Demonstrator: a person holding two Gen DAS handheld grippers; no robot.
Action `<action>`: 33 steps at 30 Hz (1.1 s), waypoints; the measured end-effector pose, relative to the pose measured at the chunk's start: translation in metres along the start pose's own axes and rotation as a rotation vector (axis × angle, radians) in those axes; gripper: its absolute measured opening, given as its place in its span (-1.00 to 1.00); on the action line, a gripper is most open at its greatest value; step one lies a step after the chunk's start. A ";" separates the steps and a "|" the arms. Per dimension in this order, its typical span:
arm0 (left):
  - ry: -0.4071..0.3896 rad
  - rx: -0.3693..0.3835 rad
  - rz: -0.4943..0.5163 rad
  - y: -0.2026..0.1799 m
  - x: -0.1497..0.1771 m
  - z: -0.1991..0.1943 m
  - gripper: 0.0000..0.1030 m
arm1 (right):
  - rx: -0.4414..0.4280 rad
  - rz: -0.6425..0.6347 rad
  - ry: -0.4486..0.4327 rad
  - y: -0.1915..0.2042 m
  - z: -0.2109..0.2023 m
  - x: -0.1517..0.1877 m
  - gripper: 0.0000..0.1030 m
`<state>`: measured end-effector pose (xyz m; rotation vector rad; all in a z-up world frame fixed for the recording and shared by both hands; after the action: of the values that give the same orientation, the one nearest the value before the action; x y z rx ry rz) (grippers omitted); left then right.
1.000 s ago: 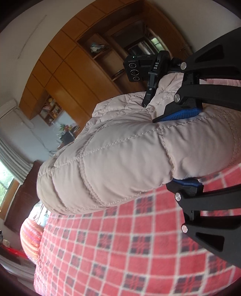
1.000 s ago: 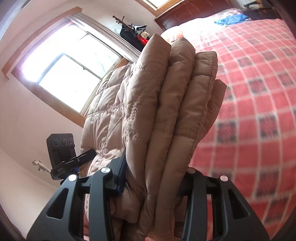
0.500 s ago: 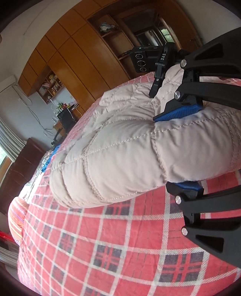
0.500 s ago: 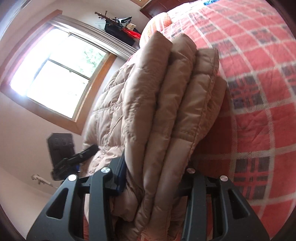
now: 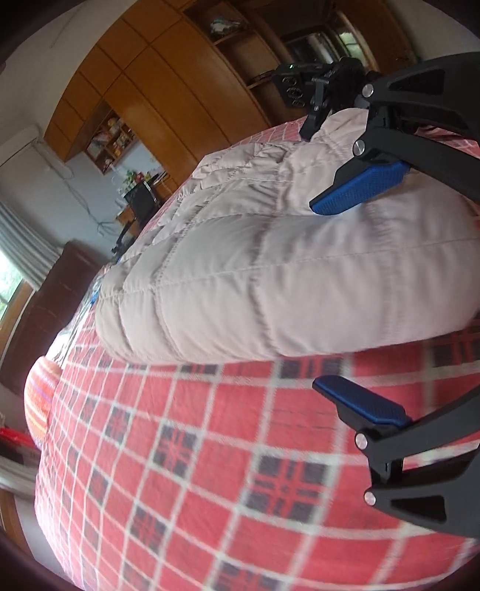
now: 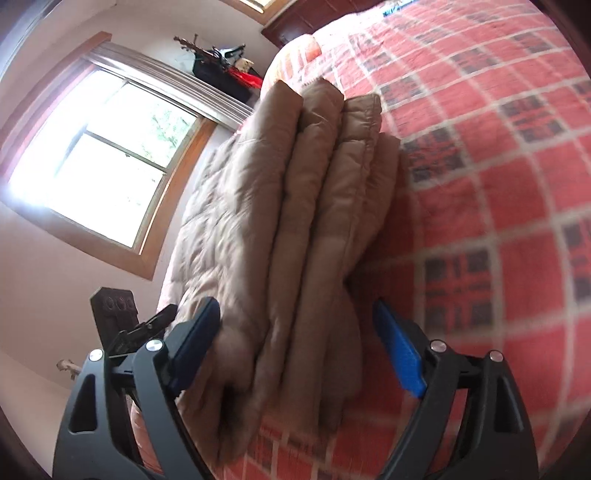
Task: Fold large clothes
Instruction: 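Set the bundle down on the bedspread and open both tools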
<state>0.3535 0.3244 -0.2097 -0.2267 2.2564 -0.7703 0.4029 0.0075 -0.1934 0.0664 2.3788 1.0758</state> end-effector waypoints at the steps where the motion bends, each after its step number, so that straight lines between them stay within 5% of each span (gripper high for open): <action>1: -0.014 -0.024 0.017 0.000 0.005 -0.008 0.72 | 0.005 -0.004 -0.008 0.001 -0.009 0.005 0.64; 8: -0.082 -0.135 0.176 -0.016 0.044 -0.045 0.73 | 0.064 -0.098 -0.033 0.012 -0.042 0.039 0.64; 12: -0.055 -0.158 0.155 -0.012 0.056 -0.041 0.74 | 0.196 -0.140 -0.023 0.000 -0.032 0.045 0.64; 17: -0.059 -0.187 0.138 -0.014 0.058 -0.050 0.72 | 0.204 -0.129 -0.031 0.000 -0.033 0.047 0.61; 26: -0.149 -0.328 0.229 -0.048 0.068 -0.123 0.73 | 0.326 -0.332 -0.123 0.058 -0.093 0.080 0.87; 33: -0.167 -0.426 0.282 -0.058 0.089 -0.165 0.74 | 0.449 -0.390 -0.155 0.083 -0.118 0.110 0.87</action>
<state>0.1711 0.3202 -0.1359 -0.1583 2.2057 -0.1142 0.2383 0.0105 -0.1185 -0.1455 2.3161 0.3373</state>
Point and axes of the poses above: each gripper's, at about its wrist camera, not at the fingertips, and z roughly the way its jaws point, y to its left, x to its underside, the point moved 9 cm from there along z, roughly the way its jaws point, and after that the axes turned 12 degrees about -y, right-handed, at the moved point
